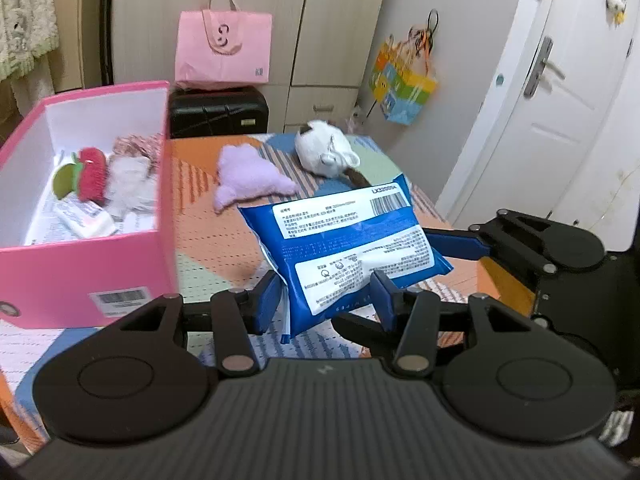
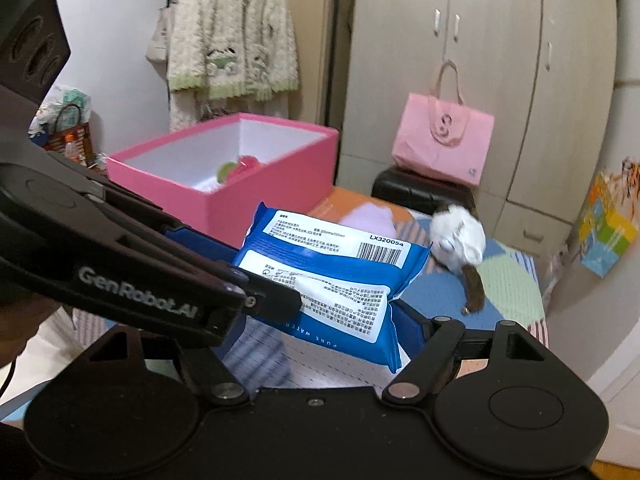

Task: Organize soft objects
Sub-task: 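Lift the blue wipes pack with both grippers and carry it over the box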

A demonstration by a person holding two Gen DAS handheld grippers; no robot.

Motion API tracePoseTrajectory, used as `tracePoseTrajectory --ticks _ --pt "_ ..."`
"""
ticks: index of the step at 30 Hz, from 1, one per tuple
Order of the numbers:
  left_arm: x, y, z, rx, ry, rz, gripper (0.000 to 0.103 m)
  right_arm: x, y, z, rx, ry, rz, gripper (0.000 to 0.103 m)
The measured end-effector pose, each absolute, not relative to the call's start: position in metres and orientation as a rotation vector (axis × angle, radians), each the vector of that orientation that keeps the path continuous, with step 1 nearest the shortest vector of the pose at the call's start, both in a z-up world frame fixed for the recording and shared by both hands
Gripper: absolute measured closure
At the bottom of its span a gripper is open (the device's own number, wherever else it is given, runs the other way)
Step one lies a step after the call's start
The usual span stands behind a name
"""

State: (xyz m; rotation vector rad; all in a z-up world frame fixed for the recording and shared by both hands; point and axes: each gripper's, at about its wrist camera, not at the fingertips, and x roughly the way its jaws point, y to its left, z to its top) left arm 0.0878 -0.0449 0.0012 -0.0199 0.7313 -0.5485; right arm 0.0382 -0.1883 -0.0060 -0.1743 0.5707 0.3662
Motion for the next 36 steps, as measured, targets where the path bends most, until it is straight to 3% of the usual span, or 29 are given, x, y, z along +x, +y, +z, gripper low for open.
tracePoseTrajectory --ticks 6,17,27,36 --pt "0.066 -0.009 0.027 -0.025 0.654 -0.517 0.055 0.028 -0.165 0.016 -0.202 0.515 0.433 0.022" --pt "0.071 0.050 0.058 -0.041 0.522 -0.406 0.055 0.053 -0.118 0.044 -0.242 0.456 0.551 0.038" --pt "0.126 0.091 0.056 -0.075 0.552 -0.330 0.055 0.107 -0.074 0.046 -0.238 0.463 0.612 0.039" --pt "0.177 0.118 0.028 -0.111 0.657 -0.276 0.055 0.162 -0.044 0.024 -0.197 0.577 0.656 0.039"
